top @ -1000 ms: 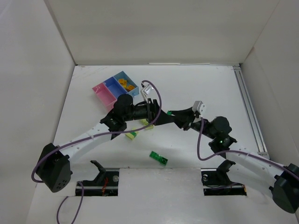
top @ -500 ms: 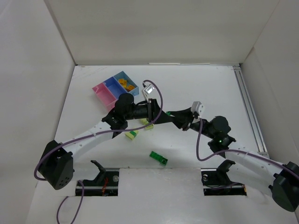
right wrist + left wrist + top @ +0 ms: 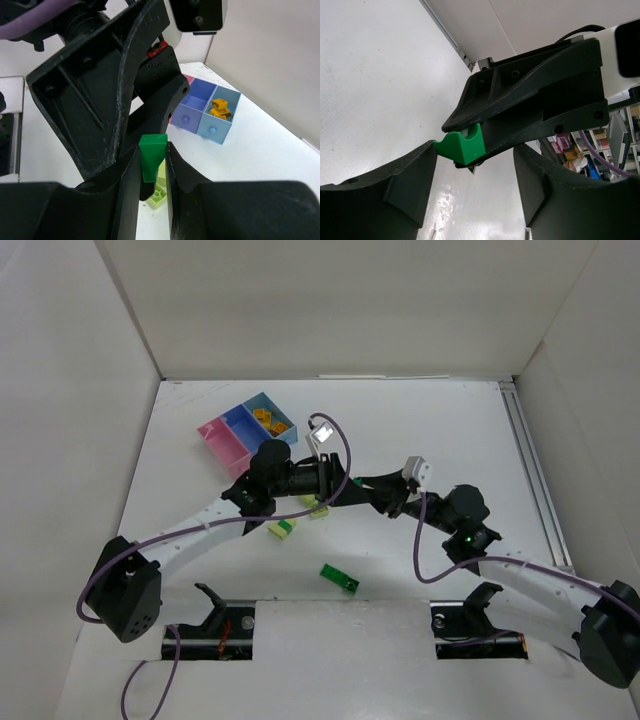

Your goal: Sort the legos into containers by color

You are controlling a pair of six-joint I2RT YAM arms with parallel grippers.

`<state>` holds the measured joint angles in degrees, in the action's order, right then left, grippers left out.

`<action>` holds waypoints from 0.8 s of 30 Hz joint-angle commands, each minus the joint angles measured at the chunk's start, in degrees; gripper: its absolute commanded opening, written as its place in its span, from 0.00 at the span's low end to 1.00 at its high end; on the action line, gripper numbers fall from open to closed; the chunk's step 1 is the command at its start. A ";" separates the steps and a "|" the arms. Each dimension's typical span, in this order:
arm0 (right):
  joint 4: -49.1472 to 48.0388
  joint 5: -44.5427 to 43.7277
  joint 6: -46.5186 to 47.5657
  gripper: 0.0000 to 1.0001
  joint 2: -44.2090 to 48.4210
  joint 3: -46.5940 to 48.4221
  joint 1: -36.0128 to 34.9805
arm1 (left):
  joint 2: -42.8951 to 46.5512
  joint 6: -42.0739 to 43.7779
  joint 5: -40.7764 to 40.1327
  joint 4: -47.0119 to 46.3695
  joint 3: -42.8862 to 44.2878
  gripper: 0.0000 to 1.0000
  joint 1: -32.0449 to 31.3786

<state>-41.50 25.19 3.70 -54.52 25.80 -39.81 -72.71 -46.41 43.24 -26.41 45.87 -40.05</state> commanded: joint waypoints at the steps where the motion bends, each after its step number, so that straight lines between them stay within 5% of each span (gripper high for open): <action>1: 0.89 3.55 1.57 0.11 0.29 1.62 -1.06 | 1.07 -1.22 0.00 -5.58 2.30 0.59 0.15; 5: 0.89 4.07 2.10 0.11 1.52 1.09 -1.06 | 1.08 -1.75 0.61 -6.11 2.30 0.63 0.67; 12: 1.42 5.66 2.80 0.11 2.66 1.09 -1.06 | 1.08 -2.27 0.61 -6.11 1.77 0.55 0.68; 18: 1.42 8.12 1.75 0.11 3.72 0.57 -1.06 | 1.69 -2.81 1.14 -8.30 0.63 0.84 1.21; 24: 1.42 8.73 1.74 0.11 3.20 0.57 -1.58 | 3.45 -2.81 1.14 -8.30 0.11 0.84 1.21</action>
<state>-39.64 29.30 5.72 -51.44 25.78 -39.86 -72.05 -48.64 46.11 -29.08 45.84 -39.57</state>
